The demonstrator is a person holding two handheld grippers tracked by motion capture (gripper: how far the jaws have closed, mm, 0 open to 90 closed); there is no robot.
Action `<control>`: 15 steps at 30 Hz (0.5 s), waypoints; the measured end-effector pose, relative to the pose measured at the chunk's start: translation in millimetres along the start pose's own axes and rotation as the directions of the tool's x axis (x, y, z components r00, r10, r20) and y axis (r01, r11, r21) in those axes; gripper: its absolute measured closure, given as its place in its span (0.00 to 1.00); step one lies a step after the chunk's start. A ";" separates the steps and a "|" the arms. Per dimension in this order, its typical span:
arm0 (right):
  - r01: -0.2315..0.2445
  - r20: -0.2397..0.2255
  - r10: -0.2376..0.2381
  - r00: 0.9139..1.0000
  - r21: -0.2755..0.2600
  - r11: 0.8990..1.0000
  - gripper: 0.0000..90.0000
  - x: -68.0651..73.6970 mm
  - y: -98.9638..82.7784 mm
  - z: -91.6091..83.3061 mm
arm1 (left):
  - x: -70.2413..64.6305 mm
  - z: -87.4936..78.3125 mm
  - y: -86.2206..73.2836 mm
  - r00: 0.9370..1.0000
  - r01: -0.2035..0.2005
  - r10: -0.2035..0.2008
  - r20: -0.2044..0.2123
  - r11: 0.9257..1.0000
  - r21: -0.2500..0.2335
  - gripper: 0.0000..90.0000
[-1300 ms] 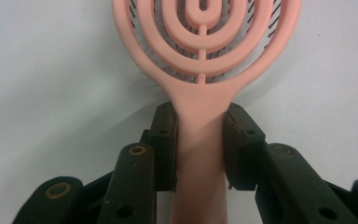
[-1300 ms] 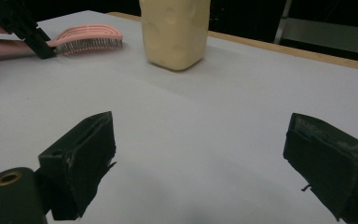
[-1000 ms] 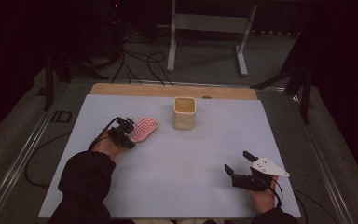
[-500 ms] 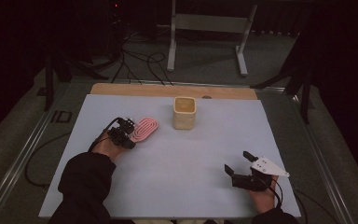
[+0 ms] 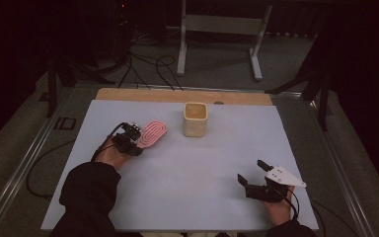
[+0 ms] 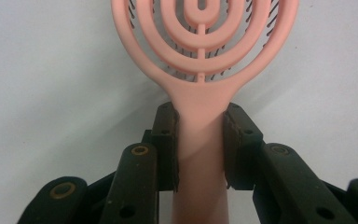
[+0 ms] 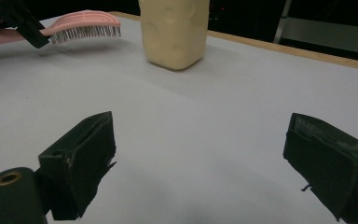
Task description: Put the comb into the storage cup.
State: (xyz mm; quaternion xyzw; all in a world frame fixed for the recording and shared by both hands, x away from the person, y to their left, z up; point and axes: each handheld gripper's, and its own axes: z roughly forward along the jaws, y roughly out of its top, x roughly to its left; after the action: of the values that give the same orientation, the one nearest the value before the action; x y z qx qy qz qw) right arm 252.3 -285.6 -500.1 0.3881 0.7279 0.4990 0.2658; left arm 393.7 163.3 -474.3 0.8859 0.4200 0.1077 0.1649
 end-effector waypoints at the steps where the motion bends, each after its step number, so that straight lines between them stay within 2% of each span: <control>1: 0.000 0.000 0.000 1.000 0.000 1.000 0.10 0.0 0.0 0.0 | -0.2 -1.0 -0.1 1.000 0.001 -0.002 -0.001 1.000 -0.005 0.78; 6: 0.000 0.000 0.000 1.000 0.000 1.000 0.10 -0.1 0.0 0.0 | -1.7 -6.8 -0.5 1.000 0.002 -0.002 -0.006 1.000 -0.029 0.78; 8: 0.001 -0.001 -0.001 1.000 0.000 1.000 0.10 0.0 0.0 0.1 | -1.4 -9.2 -0.6 1.000 -0.010 0.010 -0.011 0.999 -0.033 0.78; 10: 0.001 -0.002 -0.001 1.000 0.000 1.000 0.10 0.1 0.0 0.1 | -2.4 -10.7 -0.9 1.000 0.002 -0.002 -0.010 0.999 -0.044 0.78; 13: 0.000 -0.002 0.000 1.000 0.000 1.000 0.10 0.1 0.0 0.2 | -2.1 -13.7 -1.2 1.000 -0.009 0.008 -0.017 0.999 -0.052 0.78; 14: 0.000 -0.002 0.000 1.000 0.000 1.000 0.10 0.1 0.0 0.1 | -3.1 -14.5 -1.5 1.000 0.003 -0.004 -0.017 0.998 -0.061 0.78; 15: 0.000 -0.002 0.000 1.000 0.000 1.000 0.10 0.1 0.0 0.2 | -2.6 -15.8 -1.5 1.000 -0.007 0.006 -0.019 0.998 -0.064 0.78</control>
State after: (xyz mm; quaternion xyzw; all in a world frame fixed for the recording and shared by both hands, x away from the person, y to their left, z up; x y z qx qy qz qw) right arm 252.3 -285.5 -500.2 0.3876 0.7282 0.4992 0.2651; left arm 385.8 165.3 -460.4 0.8806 0.4149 0.1297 0.1888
